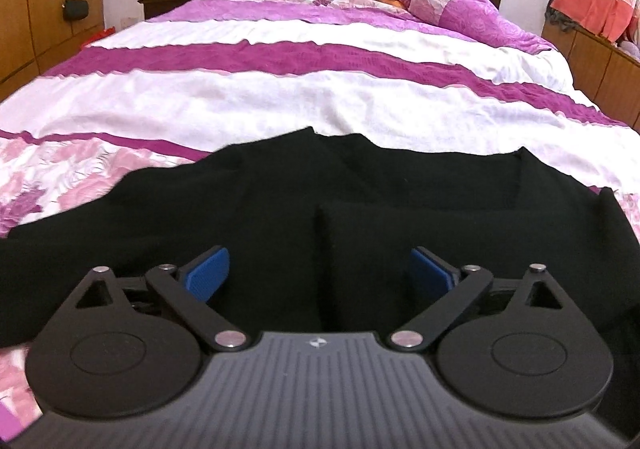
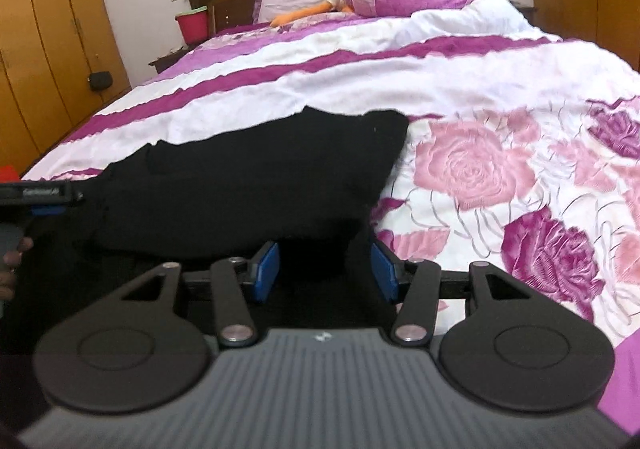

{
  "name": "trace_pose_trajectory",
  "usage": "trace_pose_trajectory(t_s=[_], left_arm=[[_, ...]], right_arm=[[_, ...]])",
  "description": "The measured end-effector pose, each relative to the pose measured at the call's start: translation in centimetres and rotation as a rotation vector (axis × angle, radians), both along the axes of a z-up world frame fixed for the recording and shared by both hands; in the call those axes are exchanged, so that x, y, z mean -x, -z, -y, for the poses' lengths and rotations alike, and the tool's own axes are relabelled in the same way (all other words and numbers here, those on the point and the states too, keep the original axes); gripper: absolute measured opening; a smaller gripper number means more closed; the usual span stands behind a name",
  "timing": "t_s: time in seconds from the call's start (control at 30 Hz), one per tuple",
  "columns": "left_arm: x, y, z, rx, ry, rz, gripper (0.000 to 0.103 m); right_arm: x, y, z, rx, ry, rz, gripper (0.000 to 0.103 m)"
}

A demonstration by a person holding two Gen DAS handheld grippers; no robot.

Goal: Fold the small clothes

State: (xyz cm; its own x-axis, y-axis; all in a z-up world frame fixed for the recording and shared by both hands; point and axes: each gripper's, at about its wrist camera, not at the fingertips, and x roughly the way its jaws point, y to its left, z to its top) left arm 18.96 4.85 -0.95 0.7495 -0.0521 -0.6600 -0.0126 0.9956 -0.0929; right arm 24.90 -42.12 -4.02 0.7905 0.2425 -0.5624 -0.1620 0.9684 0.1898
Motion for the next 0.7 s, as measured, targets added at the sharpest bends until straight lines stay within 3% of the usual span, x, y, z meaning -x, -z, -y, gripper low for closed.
trace_pose_trajectory(t_s=[0.17, 0.33, 0.4, 0.47, 0.5, 0.57, 0.63, 0.7], left_arm=[[-1.2, 1.6, -0.2, 0.060, 0.005, -0.018, 0.091], [-1.9, 2.2, 0.2, 0.110, 0.047, 0.016, 0.086], [-2.1, 2.4, 0.6, 0.137, 0.068, 0.024, 0.068], [-2.3, 2.4, 1.0, 0.177, 0.097, 0.024, 0.014], [-2.3, 2.1, 1.1, 0.192, 0.099, 0.029, 0.013], [-1.3, 0.8, 1.3, 0.188, 0.083, 0.103, 0.012], [0.1, -0.7, 1.2, 0.160, 0.074, 0.191, 0.012], [0.6, -1.3, 1.1, 0.105, 0.021, 0.221, 0.012]], right_arm=[[-0.5, 1.0, -0.2, 0.018, 0.012, 0.002, 0.053], [-0.8, 1.7, 0.3, -0.003, 0.036, 0.005, 0.053], [-0.9, 1.9, 0.4, -0.009, 0.041, 0.009, 0.053], [-1.1, 1.9, 0.4, -0.012, 0.045, 0.016, 0.053], [-1.1, 2.0, 0.4, -0.012, 0.047, 0.020, 0.051], [-1.2, 2.1, 0.3, -0.001, 0.074, 0.029, 0.027], [-1.3, 2.1, 0.5, 0.001, 0.109, 0.035, 0.018], [-1.3, 2.3, 1.3, -0.029, 0.148, 0.030, 0.014]])
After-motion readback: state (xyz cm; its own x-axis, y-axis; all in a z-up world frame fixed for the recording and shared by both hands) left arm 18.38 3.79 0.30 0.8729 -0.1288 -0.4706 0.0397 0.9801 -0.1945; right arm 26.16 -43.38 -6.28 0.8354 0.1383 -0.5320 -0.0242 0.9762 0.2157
